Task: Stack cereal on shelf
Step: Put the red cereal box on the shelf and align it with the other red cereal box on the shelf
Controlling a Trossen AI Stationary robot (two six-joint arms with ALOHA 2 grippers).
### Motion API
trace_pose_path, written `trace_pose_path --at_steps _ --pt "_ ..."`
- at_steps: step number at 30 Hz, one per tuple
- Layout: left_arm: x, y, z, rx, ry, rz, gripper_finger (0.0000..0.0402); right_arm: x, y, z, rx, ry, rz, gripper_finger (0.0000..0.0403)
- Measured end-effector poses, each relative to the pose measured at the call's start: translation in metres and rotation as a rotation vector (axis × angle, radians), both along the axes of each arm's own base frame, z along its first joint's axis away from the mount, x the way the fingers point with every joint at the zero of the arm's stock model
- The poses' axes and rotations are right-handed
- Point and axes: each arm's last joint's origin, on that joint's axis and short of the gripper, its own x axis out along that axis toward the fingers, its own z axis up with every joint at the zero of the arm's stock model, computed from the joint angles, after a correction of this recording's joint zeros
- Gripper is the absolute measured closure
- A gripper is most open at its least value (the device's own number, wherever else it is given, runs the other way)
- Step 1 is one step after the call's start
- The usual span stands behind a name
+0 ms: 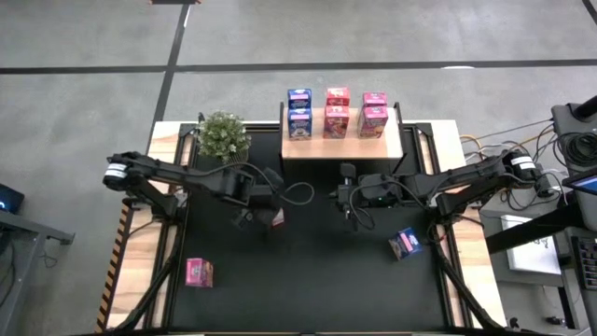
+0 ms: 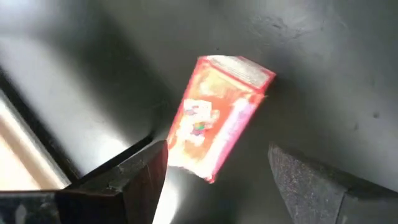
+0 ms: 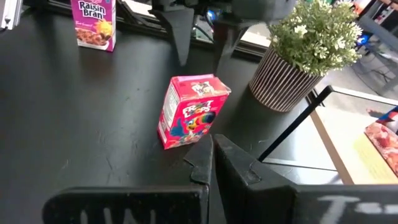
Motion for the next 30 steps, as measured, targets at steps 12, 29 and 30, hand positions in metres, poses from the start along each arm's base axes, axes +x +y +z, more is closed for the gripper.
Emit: trace_pose_path --at_steps 12,29,30 --pt "0.009 0.012 -0.005 -0.031 -0.064 -0.054 0.0139 -0.001 0.000 -0.002 0.008 0.027 -0.004 0.0394" --pt "0.008 0.028 -0.027 -0.093 -0.067 -0.056 0.0145 -0.001 0.000 -0.003 0.007 0.028 -0.004 0.0394" --pt "0.008 0.028 -0.028 -0.092 -0.074 -0.058 0.0149 -0.001 0.000 -0.003 0.007 0.029 -0.004 0.0394"
